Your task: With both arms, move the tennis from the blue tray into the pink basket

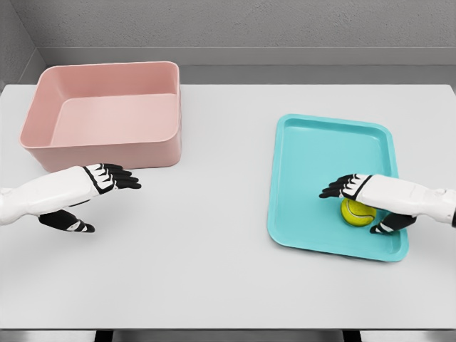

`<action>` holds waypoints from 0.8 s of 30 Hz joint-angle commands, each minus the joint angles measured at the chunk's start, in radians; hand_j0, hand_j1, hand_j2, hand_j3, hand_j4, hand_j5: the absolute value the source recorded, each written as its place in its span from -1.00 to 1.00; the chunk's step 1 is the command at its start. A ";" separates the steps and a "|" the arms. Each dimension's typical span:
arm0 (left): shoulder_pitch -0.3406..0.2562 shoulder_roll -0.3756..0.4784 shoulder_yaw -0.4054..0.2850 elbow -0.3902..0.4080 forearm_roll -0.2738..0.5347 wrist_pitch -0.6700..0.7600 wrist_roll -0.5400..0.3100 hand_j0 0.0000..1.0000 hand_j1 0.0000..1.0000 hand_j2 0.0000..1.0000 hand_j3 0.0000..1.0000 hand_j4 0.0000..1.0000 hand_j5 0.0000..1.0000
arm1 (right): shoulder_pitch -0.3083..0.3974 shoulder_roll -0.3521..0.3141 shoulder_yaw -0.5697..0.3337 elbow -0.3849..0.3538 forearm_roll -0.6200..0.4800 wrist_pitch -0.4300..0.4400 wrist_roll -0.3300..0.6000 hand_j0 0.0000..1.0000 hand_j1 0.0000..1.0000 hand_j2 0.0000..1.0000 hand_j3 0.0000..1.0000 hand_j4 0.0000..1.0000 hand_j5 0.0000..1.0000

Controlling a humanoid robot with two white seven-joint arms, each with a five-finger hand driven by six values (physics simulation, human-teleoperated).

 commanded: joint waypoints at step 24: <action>0.003 0.000 -0.001 -0.006 0.005 0.001 0.000 1.00 1.00 1.00 1.00 1.00 1.00 | -0.005 0.040 -0.015 0.058 0.035 0.001 0.029 0.13 0.13 0.13 0.13 0.13 0.13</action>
